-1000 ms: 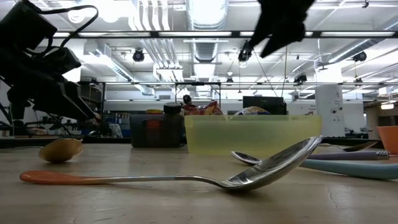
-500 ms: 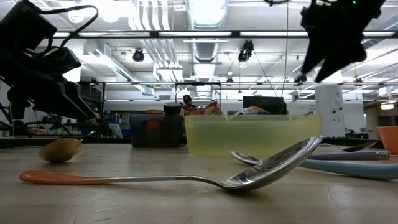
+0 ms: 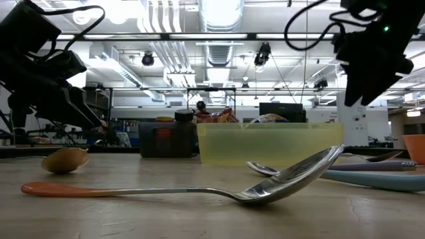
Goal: Pick & Place Food Item
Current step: Put the green patterned spoon into the yellow bin
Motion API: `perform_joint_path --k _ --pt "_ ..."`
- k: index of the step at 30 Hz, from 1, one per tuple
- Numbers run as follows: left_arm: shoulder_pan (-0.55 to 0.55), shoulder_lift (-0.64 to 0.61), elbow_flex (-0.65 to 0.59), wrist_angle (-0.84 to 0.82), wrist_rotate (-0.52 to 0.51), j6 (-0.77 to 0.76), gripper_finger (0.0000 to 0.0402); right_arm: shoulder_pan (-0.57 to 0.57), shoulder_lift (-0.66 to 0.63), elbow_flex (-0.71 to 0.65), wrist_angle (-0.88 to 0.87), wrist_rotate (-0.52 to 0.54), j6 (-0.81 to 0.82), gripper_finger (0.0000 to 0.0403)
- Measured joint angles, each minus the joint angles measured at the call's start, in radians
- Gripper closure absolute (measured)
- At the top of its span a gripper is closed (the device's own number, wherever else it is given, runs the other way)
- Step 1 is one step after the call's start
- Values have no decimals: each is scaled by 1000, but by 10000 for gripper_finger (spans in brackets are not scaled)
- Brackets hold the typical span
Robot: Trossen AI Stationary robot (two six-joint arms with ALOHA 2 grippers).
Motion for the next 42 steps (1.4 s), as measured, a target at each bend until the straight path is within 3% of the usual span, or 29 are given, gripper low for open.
perform_joint_path --k 11,24,42 --pt "0 0 0 0 0 0 85 -59 43 -41 56 -8 -51 58" --pt "0 0 0 0 0 0 85 -221 44 -164 229 -166 -206 58" --pt "0 0 0 0 0 0 85 -281 45 -315 463 -212 -255 58"
